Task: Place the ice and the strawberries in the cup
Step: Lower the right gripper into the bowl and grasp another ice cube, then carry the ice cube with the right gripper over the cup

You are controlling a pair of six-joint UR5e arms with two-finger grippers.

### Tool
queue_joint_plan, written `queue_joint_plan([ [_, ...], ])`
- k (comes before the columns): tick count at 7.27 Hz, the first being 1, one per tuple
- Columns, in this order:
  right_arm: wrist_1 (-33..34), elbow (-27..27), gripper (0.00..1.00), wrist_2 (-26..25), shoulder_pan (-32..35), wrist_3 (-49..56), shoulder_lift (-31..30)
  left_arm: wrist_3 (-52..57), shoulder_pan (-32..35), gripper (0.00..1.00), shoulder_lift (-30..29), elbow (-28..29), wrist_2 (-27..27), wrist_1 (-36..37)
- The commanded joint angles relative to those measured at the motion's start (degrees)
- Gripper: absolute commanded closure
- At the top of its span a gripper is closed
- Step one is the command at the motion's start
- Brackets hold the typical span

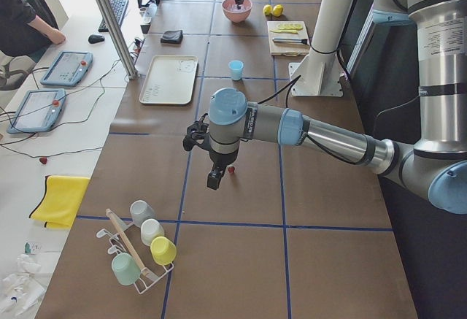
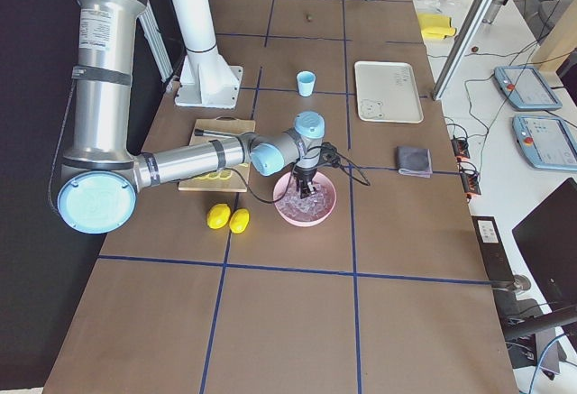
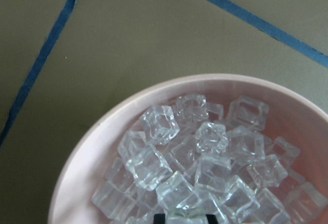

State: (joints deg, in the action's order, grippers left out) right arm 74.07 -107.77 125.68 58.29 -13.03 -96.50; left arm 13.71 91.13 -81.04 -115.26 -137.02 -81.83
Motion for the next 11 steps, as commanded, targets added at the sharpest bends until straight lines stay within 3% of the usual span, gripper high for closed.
queue_joint_plan([
  [1,4.6,-5.7,1.0,0.4,3.3,-1.4,1.0,0.0,0.0,0.0,0.0,0.0,0.0,0.1],
  [3,19.5,-11.8,1.0,0.5,3.3,-14.8,12.6,0.0,0.0,0.0,0.0,0.0,-0.1,-0.1],
  [4,23.1,-12.7,1.0,0.5,1.2,-21.4,18.1,0.0,0.0,0.0,0.0,0.0,0.0,-0.1],
  [6,28.9,-13.1,1.0,-1.0,-7.4,-35.3,28.8,0.0,0.0,0.0,0.0,0.0,0.0,-0.2],
  [7,31.8,-12.4,1.0,-5.6,-14.0,-43.8,34.8,0.0,0.0,0.0,0.0,0.0,0.0,-0.2],
  [8,34.6,-9.2,1.0,-12.8,-20.2,-50.2,42.3,0.0,-0.1,0.0,0.0,-0.5,0.0,0.1],
  [9,34.8,-2.2,1.0,-14.8,-23.1,-55.2,49.7,0.0,0.0,0.0,0.0,-0.5,0.0,0.2],
  [11,34.2,7.6,1.0,-19.6,-28.4,-60.7,57.9,0.0,0.0,0.0,0.0,-0.8,0.0,0.3],
])
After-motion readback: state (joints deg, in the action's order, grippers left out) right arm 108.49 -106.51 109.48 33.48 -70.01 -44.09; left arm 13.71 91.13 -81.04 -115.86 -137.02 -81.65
